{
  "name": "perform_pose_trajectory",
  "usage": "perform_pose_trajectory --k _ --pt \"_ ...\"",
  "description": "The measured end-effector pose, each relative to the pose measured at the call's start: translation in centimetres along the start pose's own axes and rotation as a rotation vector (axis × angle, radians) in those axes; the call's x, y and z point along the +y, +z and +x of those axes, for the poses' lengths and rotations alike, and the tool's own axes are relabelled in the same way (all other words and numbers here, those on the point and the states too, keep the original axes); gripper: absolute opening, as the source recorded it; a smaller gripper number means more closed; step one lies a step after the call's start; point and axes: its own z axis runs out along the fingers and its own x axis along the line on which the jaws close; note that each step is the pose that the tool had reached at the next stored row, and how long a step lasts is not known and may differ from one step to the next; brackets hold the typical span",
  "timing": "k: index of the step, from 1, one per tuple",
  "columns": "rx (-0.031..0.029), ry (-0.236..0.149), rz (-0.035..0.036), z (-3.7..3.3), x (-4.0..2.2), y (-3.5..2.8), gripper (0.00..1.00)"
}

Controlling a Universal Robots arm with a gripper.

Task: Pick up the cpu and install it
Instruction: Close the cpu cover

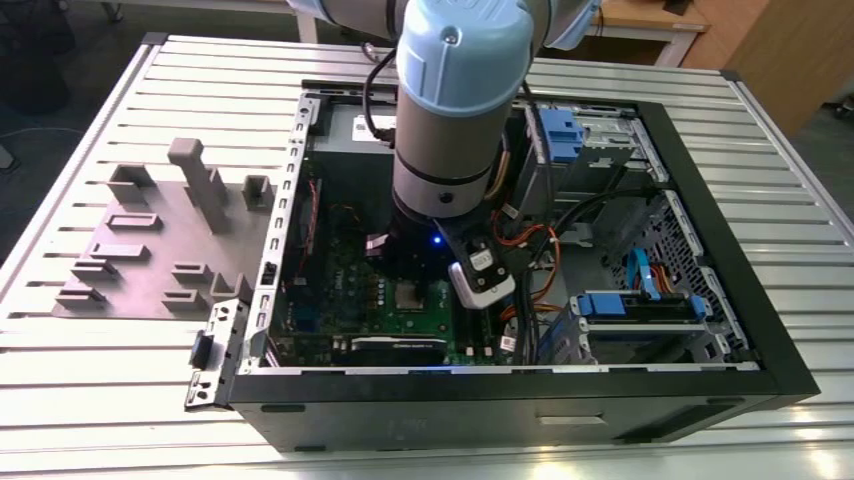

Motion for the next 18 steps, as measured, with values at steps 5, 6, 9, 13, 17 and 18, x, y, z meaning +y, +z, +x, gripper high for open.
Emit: perform_pose_trajectory --k 5,6,9,13,17,18 --pt "0.0000 0.000 0.0000 0.00 0.05 -0.53 0.11" --pt "0.0000 0.000 0.0000 0.01 0.06 -0.64 0.11" --pt "-0.0001 0.000 -0.0001 0.01 0.11 -0.98 0.11" --pt "0.0000 0.000 -0.0001 0.02 0.16 -1.70 0.11" --pt "0.0000 0.000 0.0000 0.03 0.18 -2.72 0.11" --pt "0.0000 0.000 0.0000 0.03 0.19 -2.92 0.11"
